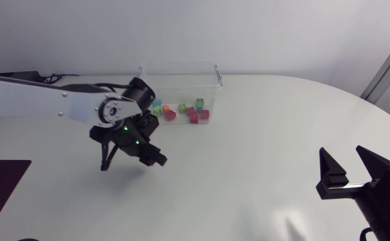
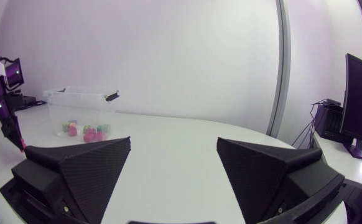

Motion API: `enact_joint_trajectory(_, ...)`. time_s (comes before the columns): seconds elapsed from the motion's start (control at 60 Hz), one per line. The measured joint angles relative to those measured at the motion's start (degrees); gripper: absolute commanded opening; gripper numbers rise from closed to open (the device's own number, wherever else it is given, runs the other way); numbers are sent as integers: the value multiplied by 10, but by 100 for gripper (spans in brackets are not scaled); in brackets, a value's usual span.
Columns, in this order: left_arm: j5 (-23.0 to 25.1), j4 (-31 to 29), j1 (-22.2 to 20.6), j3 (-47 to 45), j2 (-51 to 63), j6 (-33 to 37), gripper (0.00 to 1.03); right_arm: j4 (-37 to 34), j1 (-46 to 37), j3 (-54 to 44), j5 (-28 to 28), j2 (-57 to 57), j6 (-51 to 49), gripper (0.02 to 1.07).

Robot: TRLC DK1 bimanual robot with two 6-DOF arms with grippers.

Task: Place the duplo bricks in the container

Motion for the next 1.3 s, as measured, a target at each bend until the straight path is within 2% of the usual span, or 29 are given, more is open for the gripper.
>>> enact_joint_trajectory(0.183, 15, -35, 38, 62, -57, 3, 25, 0, 0, 0, 0, 0, 0, 102)
enact_joint_trajectory(0.467, 22, -81, 53, 184, -65, 10, 25, 0, 0, 0, 0, 0, 0, 102)
enact_joint_trajectory(0.75, 30, -103, 93, 369, 51, 17, 25, 0, 0, 0, 0, 0, 0, 102)
enact_joint_trajectory(1.033, 31, -149, 104, 506, 187, 17, 25, 0, 0, 0, 0, 0, 0, 102)
enact_joint_trajectory(1.3, 30, -180, 118, 616, 247, 17, 25, 0, 0, 0, 0, 0, 0, 102)
